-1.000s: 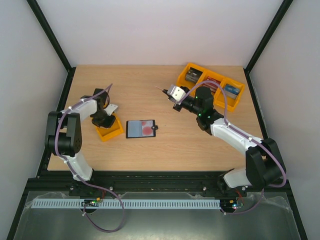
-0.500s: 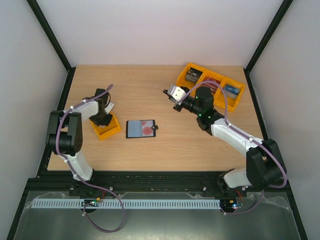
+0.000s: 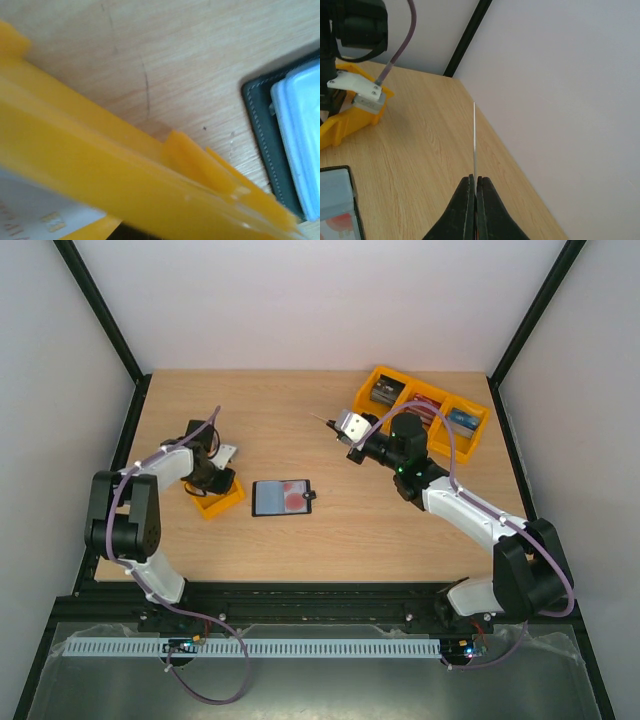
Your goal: Take the credit cards out of the card holder
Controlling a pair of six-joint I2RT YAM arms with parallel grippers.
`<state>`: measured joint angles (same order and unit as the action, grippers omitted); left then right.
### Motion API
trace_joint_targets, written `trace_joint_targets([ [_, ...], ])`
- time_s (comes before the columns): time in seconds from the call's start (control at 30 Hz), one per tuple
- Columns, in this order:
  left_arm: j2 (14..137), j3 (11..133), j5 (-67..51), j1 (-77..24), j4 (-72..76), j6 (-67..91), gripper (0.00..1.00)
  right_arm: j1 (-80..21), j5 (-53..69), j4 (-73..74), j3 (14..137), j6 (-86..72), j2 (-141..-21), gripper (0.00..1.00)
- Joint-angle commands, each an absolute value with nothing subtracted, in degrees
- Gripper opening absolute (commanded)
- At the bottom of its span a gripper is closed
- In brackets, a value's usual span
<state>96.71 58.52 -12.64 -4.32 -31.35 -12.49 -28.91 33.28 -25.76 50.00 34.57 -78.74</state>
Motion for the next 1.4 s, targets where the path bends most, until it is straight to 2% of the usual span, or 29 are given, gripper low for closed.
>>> trace_joint_targets([
  [0.0, 100.1, 55.7, -10.4, -4.2, -30.1, -9.1, 0.02, -29.3, 32.7, -25.1, 51.5, 34.9, -76.6, 0.02],
  [0.17, 104.9, 56.6, 1.2, -4.1, -29.1, -6.6, 0.04, -29.3, 31.6, -24.6, 51.7, 35.1, -76.2, 0.02],
  [0.33, 103.3, 57.0, 10.5, -3.2, -28.1, -6.3, 0.04, -29.2, 32.2, -24.0, 51.8, 35.2, -75.9, 0.02],
  [0.77, 96.4, 55.5, 22.9, -3.1, -26.8, -11.1, 0.06, -29.2, 31.4, -23.1, 52.1, 35.5, -75.5, 0.02],
  [0.93, 95.1, 56.0, 20.0, -2.6, -28.0, -11.4, 0.07, -29.2, 31.3, -23.2, 52.0, 35.0, -76.3, 0.02],
  [1.13, 90.6, 61.5, 8.4, -1.7, -30.3, -11.9, 0.17, -29.3, 26.7, -17.4, 55.3, 37.7, -82.7, 0.02],
  [1.37, 88.5, 65.4, 1.9, 0.2, -32.3, -11.3, 0.26, -29.9, 12.5, -6.8, 61.7, 41.8, -94.0, 0.02],
])
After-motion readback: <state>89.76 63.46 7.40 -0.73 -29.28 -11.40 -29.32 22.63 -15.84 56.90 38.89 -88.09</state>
